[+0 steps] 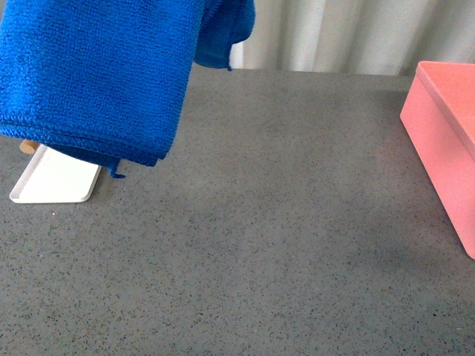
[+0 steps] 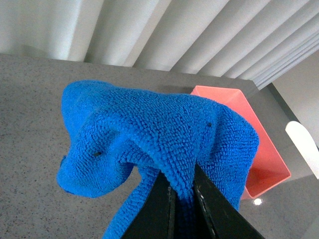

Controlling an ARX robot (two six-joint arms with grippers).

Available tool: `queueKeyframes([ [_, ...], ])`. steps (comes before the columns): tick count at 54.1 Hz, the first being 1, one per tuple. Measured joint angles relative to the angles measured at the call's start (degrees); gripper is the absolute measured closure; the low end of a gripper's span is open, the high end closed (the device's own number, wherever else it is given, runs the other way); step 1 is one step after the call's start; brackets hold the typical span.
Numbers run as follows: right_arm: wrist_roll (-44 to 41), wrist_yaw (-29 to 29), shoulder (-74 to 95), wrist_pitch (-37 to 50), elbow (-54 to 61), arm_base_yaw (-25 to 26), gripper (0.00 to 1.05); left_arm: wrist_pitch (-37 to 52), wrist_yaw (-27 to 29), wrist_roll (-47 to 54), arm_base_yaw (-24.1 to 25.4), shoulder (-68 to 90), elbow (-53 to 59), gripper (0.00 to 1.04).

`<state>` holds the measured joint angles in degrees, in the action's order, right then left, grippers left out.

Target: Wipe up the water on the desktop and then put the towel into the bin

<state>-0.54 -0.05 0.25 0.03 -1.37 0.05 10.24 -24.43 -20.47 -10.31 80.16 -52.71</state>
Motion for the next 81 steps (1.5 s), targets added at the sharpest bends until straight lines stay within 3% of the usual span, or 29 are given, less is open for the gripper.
queueKeyframes([
  [14,-0.1,-0.6,0.2,-0.3,-0.1,0.1,0.07,0.1,0.1,0.0,0.0,0.0,0.0,1.01],
  [17,-1.9,-9.0,6.4,-8.3,-3.7,2.6,0.07,0.1,0.1,0.0,0.0,0.0,0.0,1.01],
  [19,-3.4,-14.3,14.1,-8.5,-5.7,3.7,0.07,0.1,0.1,0.0,0.0,0.0,0.0,1.01],
  [26,-5.4,-26.4,40.6,7.0,-11.6,3.7,0.07,0.2,0.0,0.0,-0.1,0.0,0.0,1.01],
  [30,-5.2,-29.7,52.1,13.8,-14.9,1.8,0.07,0.2,0.1,0.0,-0.1,0.0,0.0,1.01],
  [46,2.7,-46.7,75.0,29.4,-23.9,-8.0,0.07,0.2,0.1,0.0,0.0,0.0,0.0,1.01],
  [62,8.5,-49.8,89.0,38.7,-32.3,-14.7,0.07,0.2,0.1,0.0,0.0,0.0,0.0,1.01],
  [73,10.5,-51.8,96.3,40.9,-40.8,-19.4,0.07,0.2,0.1,0.0,0.0,0.0,0.0,1.01],
  [81,12.5,-50.1,102.2,41.0,-48.2,-22.0,0.07,0.2,0.1,0.0,0.0,0.0,0.0,1.01],
])
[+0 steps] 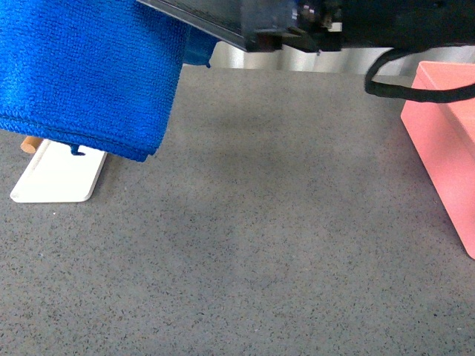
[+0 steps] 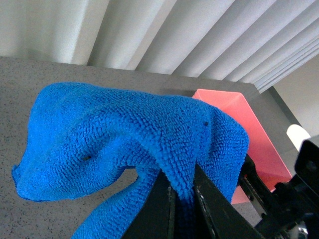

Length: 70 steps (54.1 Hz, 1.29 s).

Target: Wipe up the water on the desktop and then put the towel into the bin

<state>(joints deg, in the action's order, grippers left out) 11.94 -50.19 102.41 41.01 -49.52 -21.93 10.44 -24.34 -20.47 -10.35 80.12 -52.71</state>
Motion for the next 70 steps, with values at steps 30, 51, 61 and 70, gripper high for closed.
queueKeyframes([
  [30,0.4,5.2,7.9,-2.5,-10.6,-5.7,0.15,0.0,0.2,0.0,0.0,0.0,0.0,1.01],
  [51,2.5,7.2,8.2,1.2,-9.7,-5.0,0.73,0.0,0.1,0.0,0.0,0.0,0.0,0.91],
  [61,2.5,8.0,7.9,0.0,-9.5,-4.2,0.98,0.0,0.1,0.0,0.0,0.0,0.0,0.66],
  [70,1.8,8.8,7.0,-2.0,-9.2,-3.7,1.01,0.0,0.1,0.0,0.0,0.0,0.0,0.43],
])
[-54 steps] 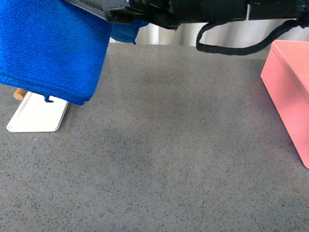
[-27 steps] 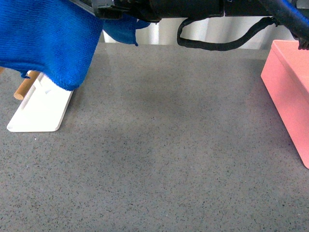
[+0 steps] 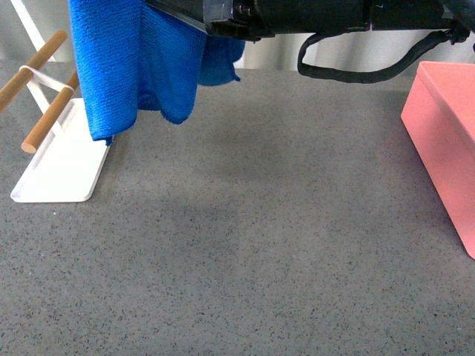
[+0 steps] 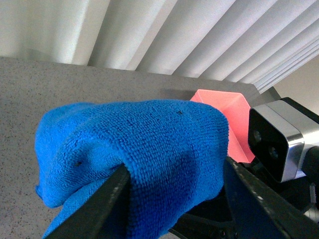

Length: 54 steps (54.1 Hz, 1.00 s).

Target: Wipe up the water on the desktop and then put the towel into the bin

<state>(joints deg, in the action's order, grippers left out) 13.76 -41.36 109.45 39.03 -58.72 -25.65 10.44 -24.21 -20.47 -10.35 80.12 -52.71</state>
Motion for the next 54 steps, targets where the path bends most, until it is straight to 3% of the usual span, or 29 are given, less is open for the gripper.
queueKeyframes([
  [13,-1.8,1.7,-1.7,-2.8,0.9,0.4,1.01,0.0,0.0,0.0,0.0,0.0,0.0,0.09],
  [16,-2.5,1.7,-2.3,-3.4,1.3,0.6,1.01,0.0,0.0,0.0,0.0,0.0,0.0,0.05],
  [18,-2.8,1.8,-2.6,-3.7,1.5,0.8,1.01,1.4,2.5,1.3,-0.4,0.0,0.5,0.08],
  [22,-3.4,1.9,-3.4,-4.5,1.9,1.2,1.01,17.9,23.6,10.1,-1.7,-1.9,8.0,0.24],
  [24,-3.7,2.0,-3.7,-4.9,1.9,1.6,1.01,24.1,30.3,13.5,-1.5,-3.8,12.8,0.33],
  [26,-4.2,2.1,-4.0,-5.3,2.2,1.9,1.01,27.5,33.7,15.9,-0.7,-6.1,16.8,0.42],
  [35,-5.9,2.6,-5.0,-6.9,3.0,2.6,1.01,31.8,32.0,19.2,2.4,-13.5,28.6,0.78],
  [43,-6.5,2.5,-5.7,-7.3,4.0,3.1,1.01,32.6,30.3,19.6,3.7,-17.8,34.2,1.01],
  [54,-7.4,2.5,-6.9,-8.0,5.1,4.7,1.01,32.7,28.9,20.0,5.6,-23.9,40.2,1.01],
])
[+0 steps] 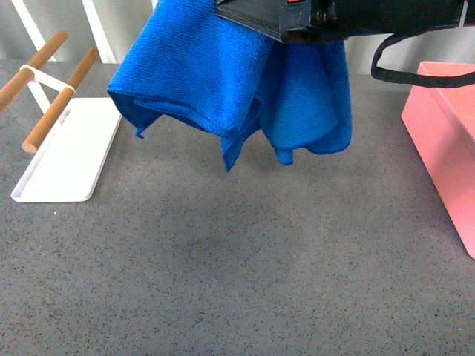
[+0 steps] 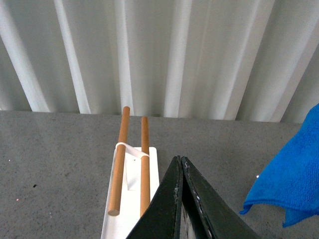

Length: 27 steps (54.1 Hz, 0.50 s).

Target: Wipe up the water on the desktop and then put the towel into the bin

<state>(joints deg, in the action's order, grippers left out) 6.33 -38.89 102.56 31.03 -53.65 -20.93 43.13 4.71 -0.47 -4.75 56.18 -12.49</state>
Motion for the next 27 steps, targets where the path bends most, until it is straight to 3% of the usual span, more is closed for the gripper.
queueKeyframes([
  [8,-0.6,-0.2,-0.4,-0.5,0.3,0.7,1.01,-1.3,-4.4,0.0,3.4,-4.8,3.3,1.01],
  [27,-0.7,0.2,-0.5,-1.0,0.3,0.7,1.01,-6.7,-4.6,0.0,4.6,-14.8,8.0,1.01],
])
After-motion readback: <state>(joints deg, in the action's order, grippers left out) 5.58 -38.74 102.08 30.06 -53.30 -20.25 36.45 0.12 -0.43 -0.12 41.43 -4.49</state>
